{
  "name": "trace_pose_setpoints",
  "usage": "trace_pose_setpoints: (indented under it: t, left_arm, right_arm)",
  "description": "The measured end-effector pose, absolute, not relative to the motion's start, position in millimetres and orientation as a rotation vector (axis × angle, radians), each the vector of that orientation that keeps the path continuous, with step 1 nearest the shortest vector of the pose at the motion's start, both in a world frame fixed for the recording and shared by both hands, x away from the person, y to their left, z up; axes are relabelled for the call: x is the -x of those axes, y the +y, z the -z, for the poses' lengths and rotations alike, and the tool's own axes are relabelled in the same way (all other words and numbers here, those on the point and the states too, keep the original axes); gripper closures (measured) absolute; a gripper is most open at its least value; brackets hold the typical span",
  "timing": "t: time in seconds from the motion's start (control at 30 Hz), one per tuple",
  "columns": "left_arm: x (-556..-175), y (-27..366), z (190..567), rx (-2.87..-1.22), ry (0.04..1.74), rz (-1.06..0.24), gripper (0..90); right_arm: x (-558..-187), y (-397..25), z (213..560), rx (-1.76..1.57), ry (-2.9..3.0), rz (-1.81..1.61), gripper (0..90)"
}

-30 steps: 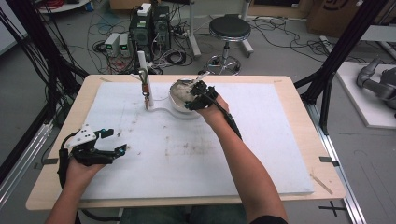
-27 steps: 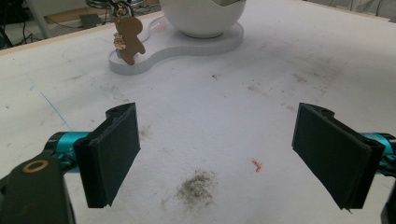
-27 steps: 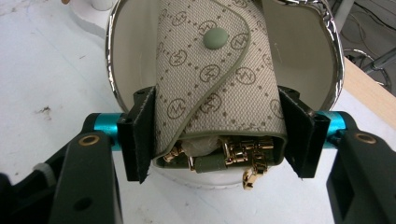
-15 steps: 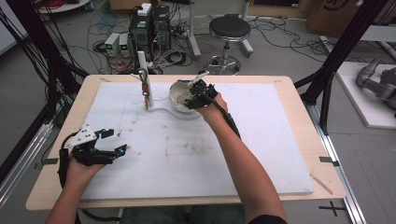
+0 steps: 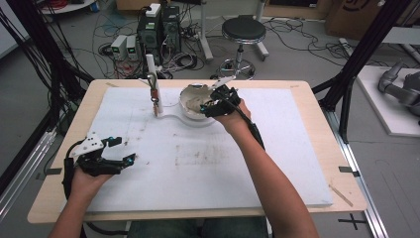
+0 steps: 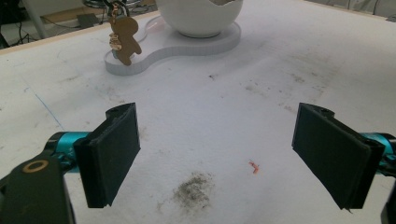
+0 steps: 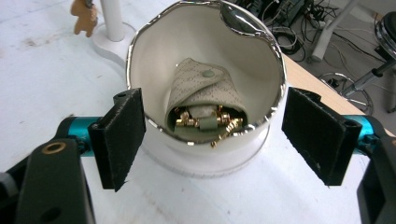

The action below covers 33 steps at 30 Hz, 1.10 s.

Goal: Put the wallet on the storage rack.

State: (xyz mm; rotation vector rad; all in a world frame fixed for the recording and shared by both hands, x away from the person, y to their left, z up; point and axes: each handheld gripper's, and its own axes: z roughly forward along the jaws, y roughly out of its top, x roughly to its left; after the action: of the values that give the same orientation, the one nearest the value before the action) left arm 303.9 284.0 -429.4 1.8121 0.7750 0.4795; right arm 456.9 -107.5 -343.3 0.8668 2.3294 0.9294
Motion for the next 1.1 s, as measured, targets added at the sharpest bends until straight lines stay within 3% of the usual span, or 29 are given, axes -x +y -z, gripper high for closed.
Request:
trace_pose_setpoints:
  t: [0.57, 1.1]
  left_arm:
    - [-309, 276, 428, -1.808, 0.754, -0.475, 15.0]
    - [-312, 266, 426, -1.814, 0.730, -0.478, 15.0]
  right_arm:
    - [-408, -155, 329, -0.826, 2.271, -1.086, 21.1]
    - [-362, -221, 350, -0.878, 2.171, -1.212, 21.1]
